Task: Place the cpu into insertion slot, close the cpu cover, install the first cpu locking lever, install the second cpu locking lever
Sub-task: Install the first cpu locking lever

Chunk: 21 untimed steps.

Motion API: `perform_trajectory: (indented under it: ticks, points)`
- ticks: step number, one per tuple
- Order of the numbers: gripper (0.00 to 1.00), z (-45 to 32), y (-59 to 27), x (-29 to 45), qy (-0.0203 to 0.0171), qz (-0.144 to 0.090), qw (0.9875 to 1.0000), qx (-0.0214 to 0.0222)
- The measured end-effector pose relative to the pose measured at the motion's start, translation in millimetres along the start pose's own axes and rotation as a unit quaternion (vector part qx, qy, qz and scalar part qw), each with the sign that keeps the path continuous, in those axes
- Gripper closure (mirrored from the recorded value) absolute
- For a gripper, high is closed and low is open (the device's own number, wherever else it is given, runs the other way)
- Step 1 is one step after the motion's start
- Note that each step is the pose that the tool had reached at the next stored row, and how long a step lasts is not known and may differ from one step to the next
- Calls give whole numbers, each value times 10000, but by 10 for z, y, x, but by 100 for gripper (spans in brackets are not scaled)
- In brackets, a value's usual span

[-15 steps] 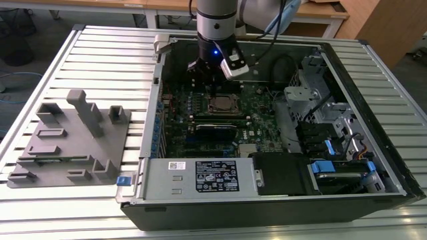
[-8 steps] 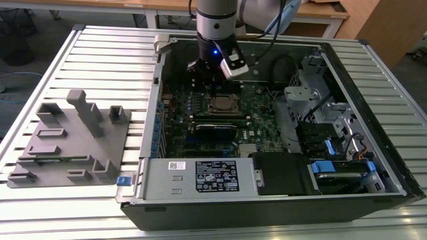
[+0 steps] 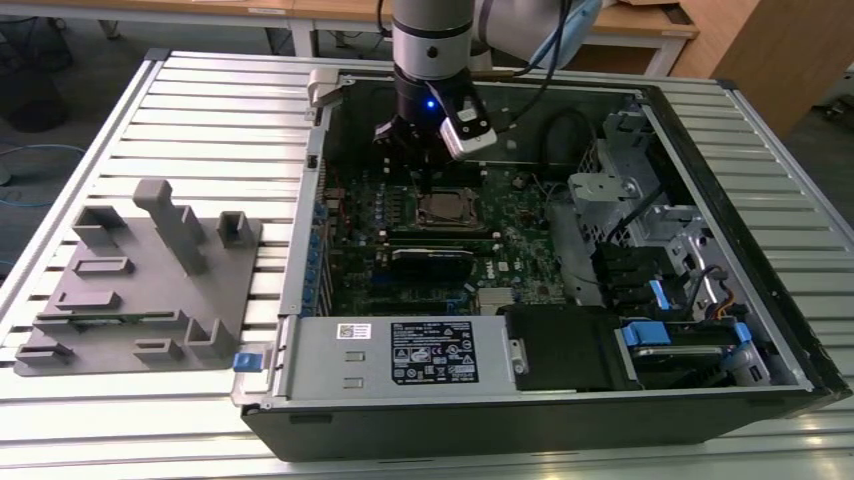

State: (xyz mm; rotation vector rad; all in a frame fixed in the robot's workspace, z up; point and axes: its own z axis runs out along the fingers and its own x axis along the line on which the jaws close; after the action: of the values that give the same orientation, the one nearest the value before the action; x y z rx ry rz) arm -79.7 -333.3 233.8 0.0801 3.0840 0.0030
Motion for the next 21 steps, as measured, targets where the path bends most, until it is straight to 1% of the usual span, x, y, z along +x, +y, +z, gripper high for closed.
perform_trajectory:
  ticks: [5, 7, 17, 21]
  points:
    - [89, 0, 0, 1, 0, 0, 10000, 0]
    - [89, -1, -1, 14, 0, 1, 10000, 0]
    - [89, -8, -8, 153, 0, 1, 10000, 0]
    - [89, -9, -9, 180, 0, 0, 10000, 0]
